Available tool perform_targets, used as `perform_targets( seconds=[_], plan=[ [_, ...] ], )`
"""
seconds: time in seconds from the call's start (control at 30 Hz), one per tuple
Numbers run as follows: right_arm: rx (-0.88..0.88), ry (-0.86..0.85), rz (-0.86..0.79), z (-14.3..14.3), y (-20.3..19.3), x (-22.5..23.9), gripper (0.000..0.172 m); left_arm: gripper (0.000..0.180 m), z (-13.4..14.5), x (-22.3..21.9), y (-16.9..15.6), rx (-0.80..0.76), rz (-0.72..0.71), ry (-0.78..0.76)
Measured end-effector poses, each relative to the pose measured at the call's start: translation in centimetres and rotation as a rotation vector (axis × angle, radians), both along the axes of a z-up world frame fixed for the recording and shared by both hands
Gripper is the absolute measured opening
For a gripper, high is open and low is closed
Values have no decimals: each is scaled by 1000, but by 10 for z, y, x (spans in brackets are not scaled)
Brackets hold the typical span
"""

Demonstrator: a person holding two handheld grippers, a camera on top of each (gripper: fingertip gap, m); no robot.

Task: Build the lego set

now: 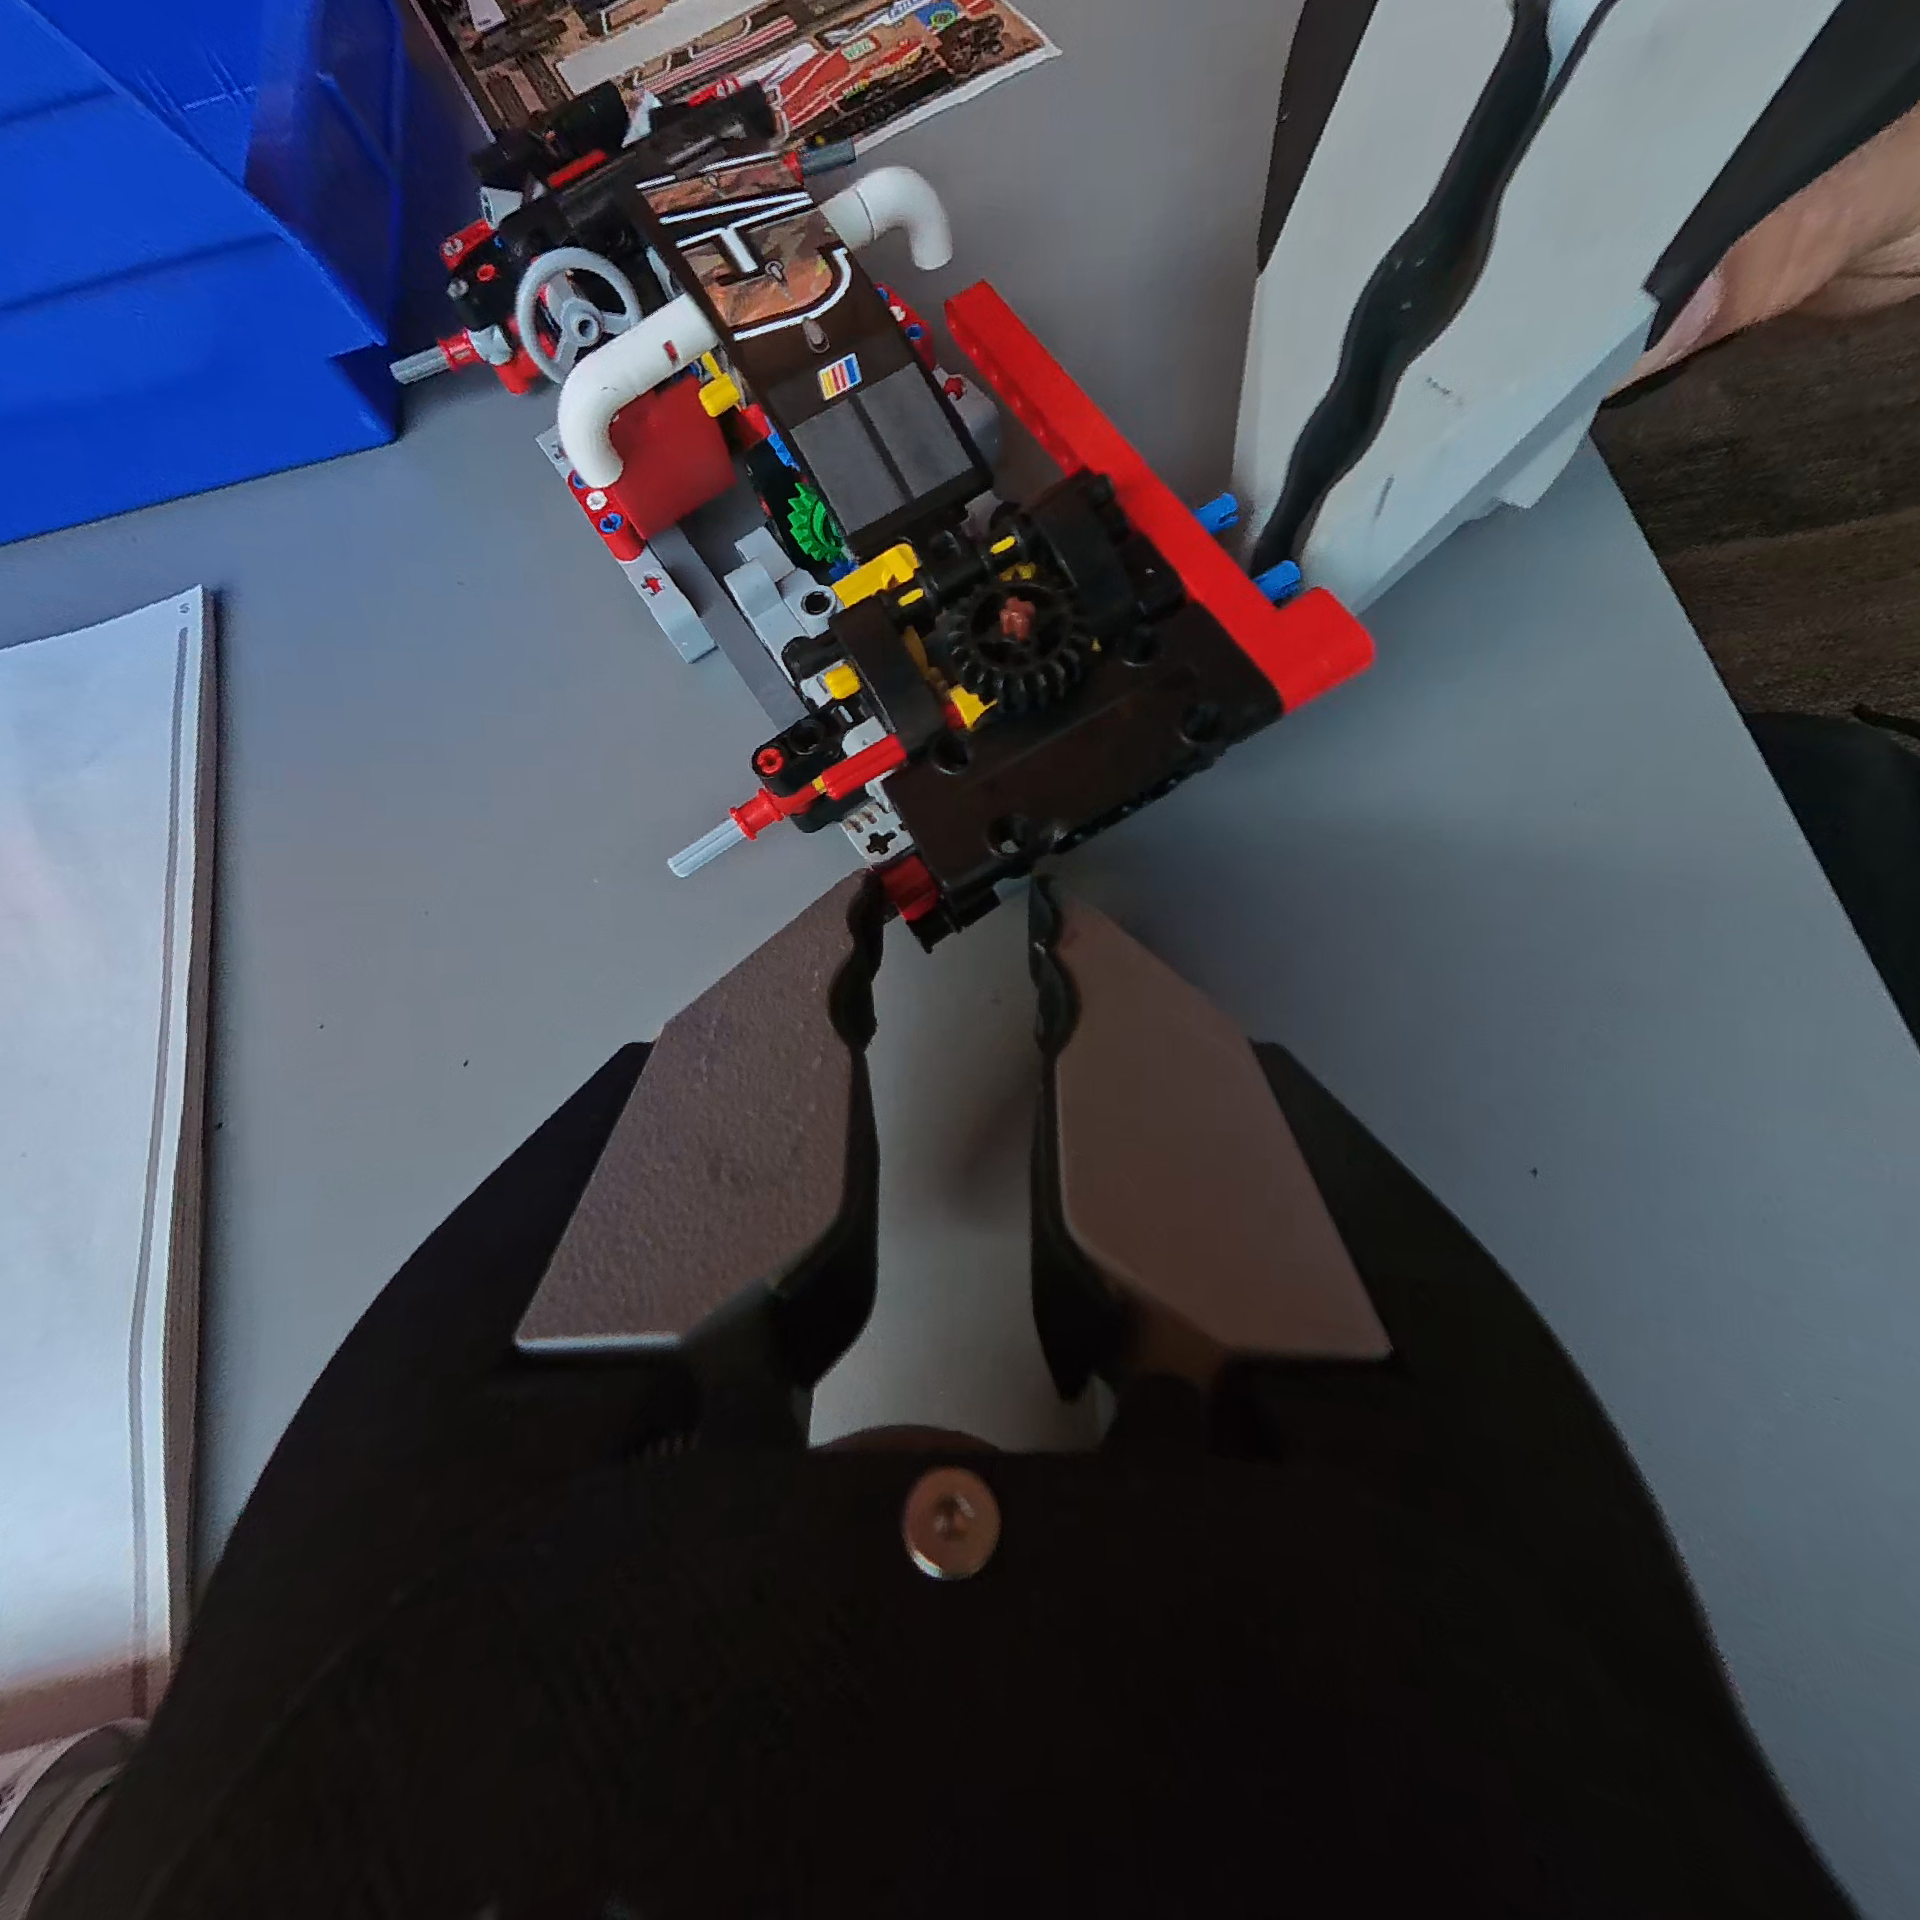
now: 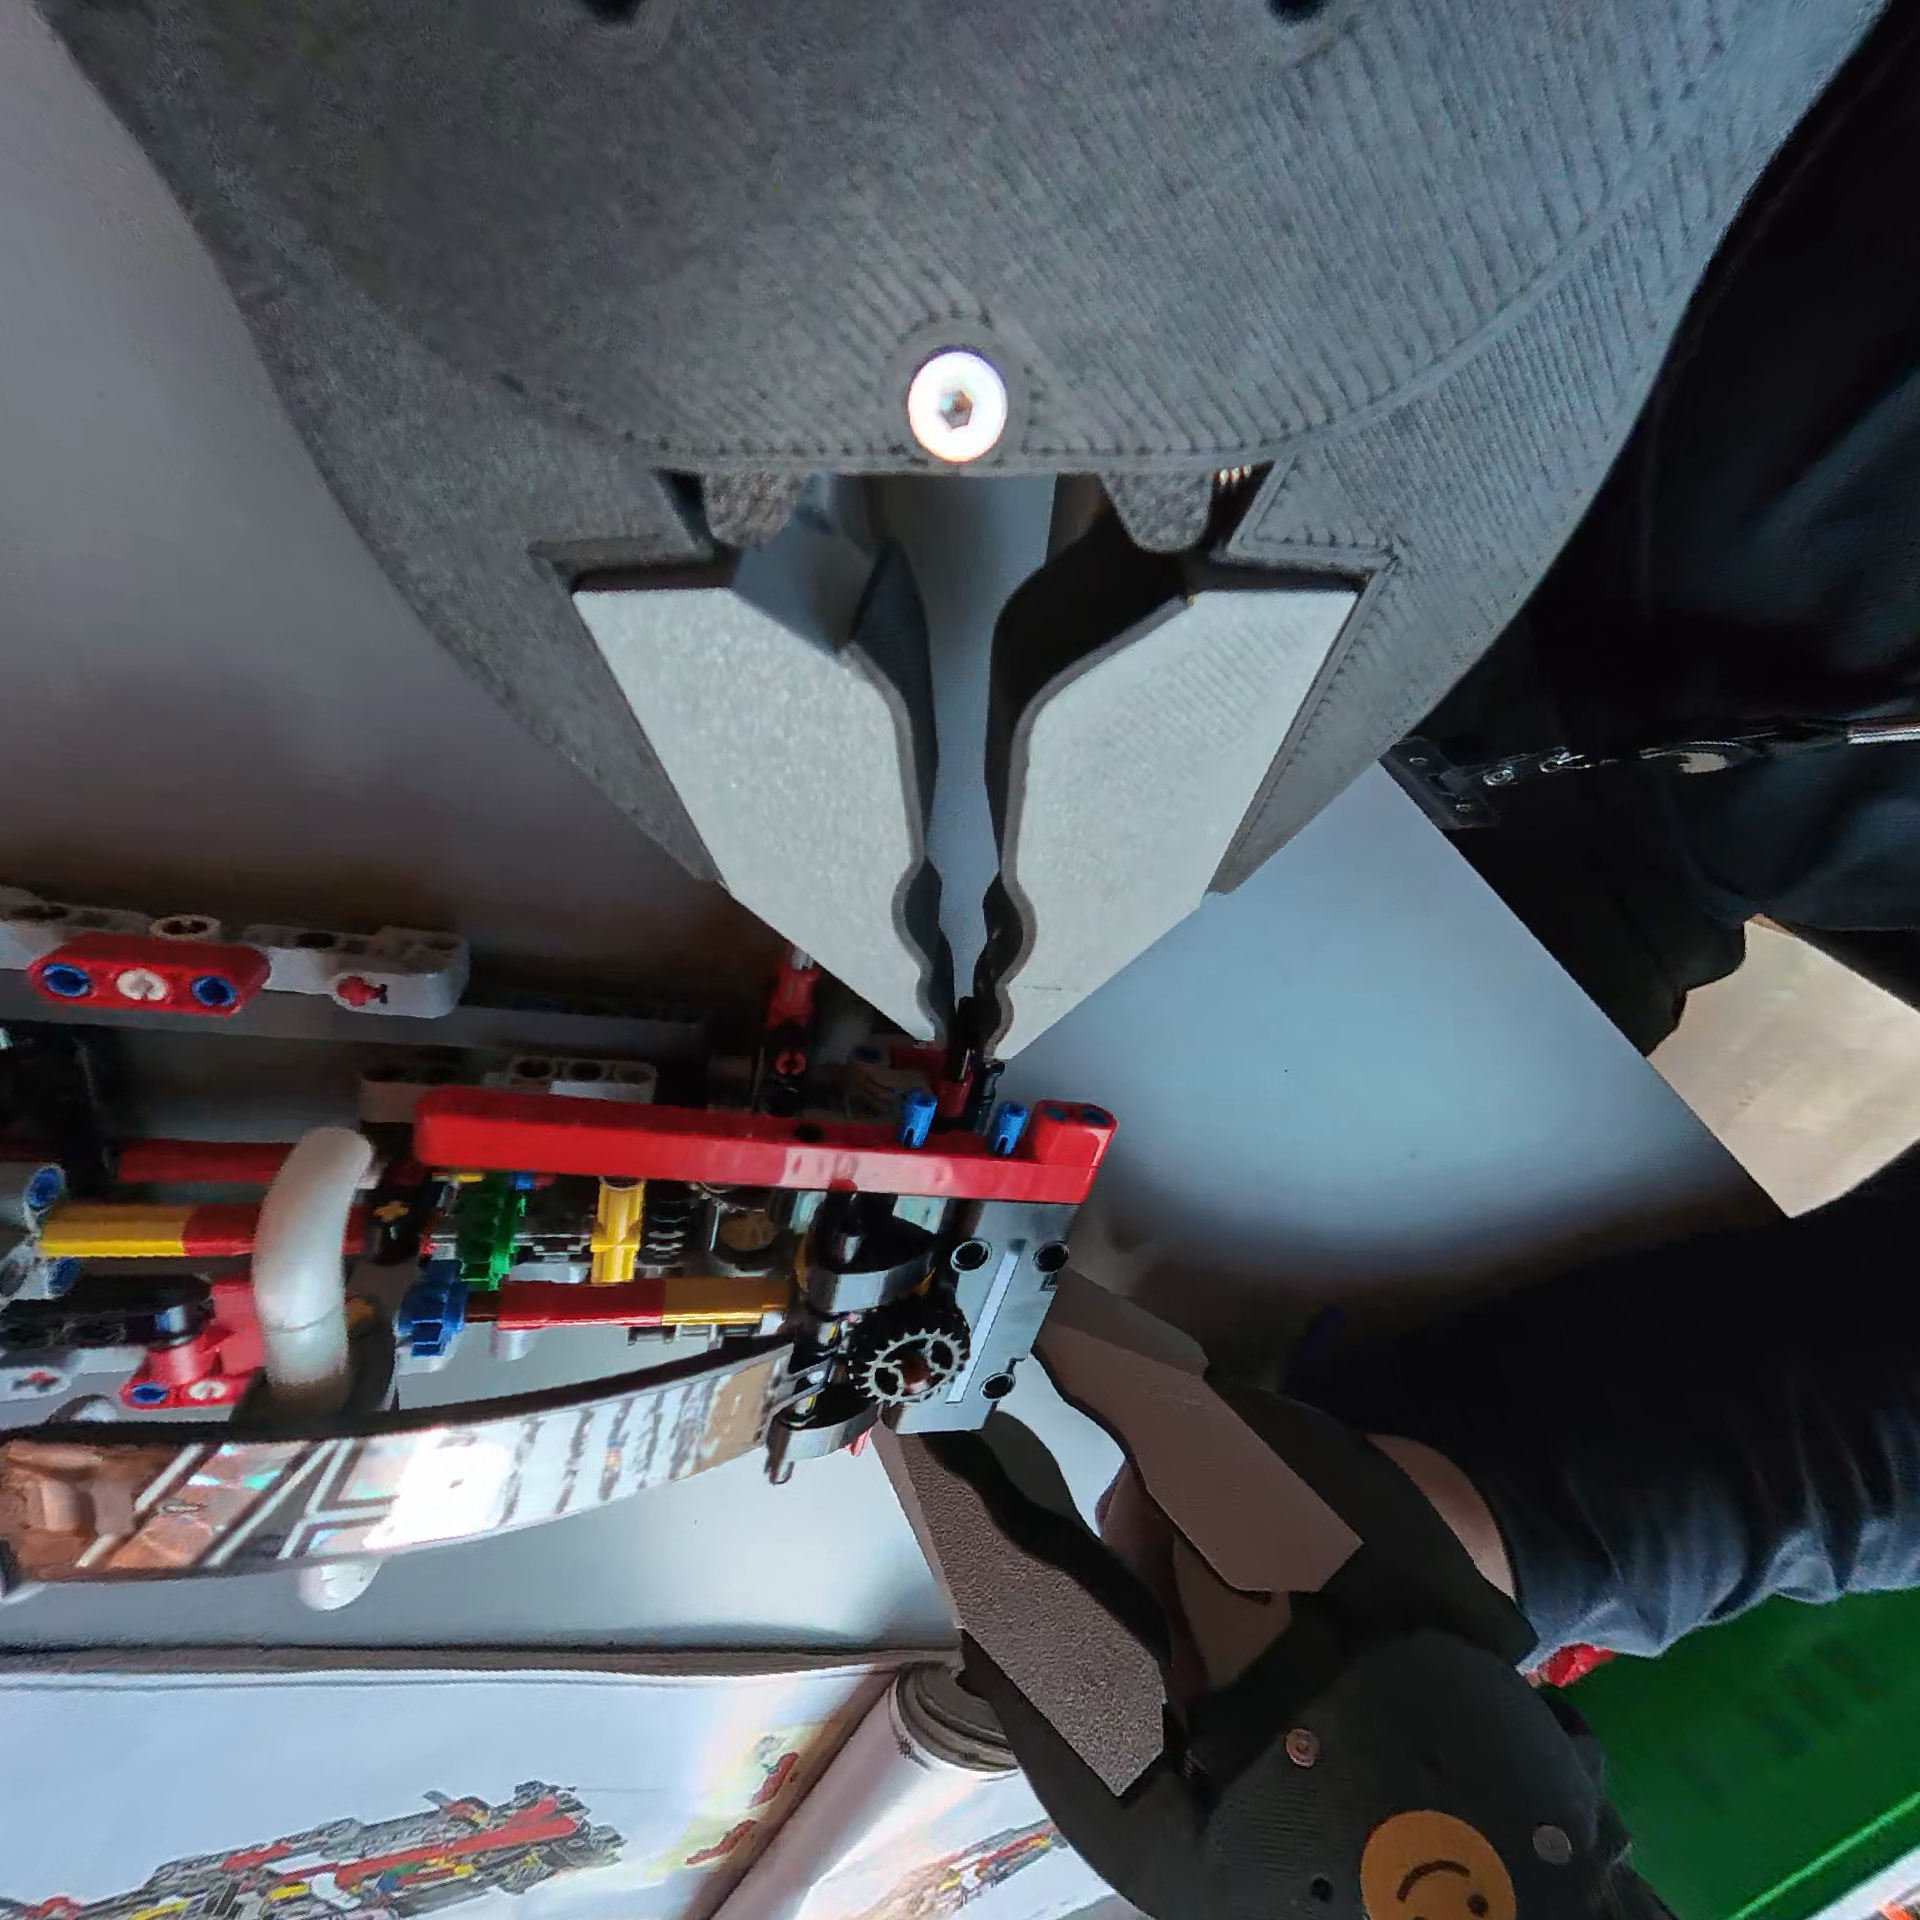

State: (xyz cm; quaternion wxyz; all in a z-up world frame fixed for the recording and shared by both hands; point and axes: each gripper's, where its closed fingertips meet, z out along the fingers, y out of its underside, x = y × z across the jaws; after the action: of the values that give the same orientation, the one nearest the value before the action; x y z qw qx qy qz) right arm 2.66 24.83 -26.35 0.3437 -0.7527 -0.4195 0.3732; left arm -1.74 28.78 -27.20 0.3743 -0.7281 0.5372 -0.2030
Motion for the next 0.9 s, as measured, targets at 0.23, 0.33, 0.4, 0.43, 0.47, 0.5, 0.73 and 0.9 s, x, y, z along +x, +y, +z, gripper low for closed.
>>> perform_targets(
  seconds=[0.23, 0.33, 0.4, 0.43, 0.47, 0.5, 0.73, 0.9],
  plan=[
    [3, -15, 2, -2, -2, 0, 1, 26, -1, 0, 0, -20, -3, -2],
    [2, -3, 6, 0, -3, 0, 1, 26, -1, 0, -1, -20, -3, -2],
    [-1, -11, 0, -1, -3, 0, 1, 26, -1, 0, -1, -14, -3, 1],
    [0, -25, -8, -3, -2, 1, 1, 26, -1, 0, -1, -12, -3, 2],
    [4, -37, -13, -4, -2, 0, 1, 26, -1, 0, -1, -12, -5, 2],
    [10, -44, -16, -4, -2, 0, 1, 26, -1, 0, -1, -12, -5, 2],
    [-58, -71, -35, -4, -3, 1, 1, 26, -1, 1, -2, 3, -10, 8],
    [-114, -59, -40, -4, -4, 1, 1, 26, -1, 1, -2, 1, -12, 8]
  ],
)
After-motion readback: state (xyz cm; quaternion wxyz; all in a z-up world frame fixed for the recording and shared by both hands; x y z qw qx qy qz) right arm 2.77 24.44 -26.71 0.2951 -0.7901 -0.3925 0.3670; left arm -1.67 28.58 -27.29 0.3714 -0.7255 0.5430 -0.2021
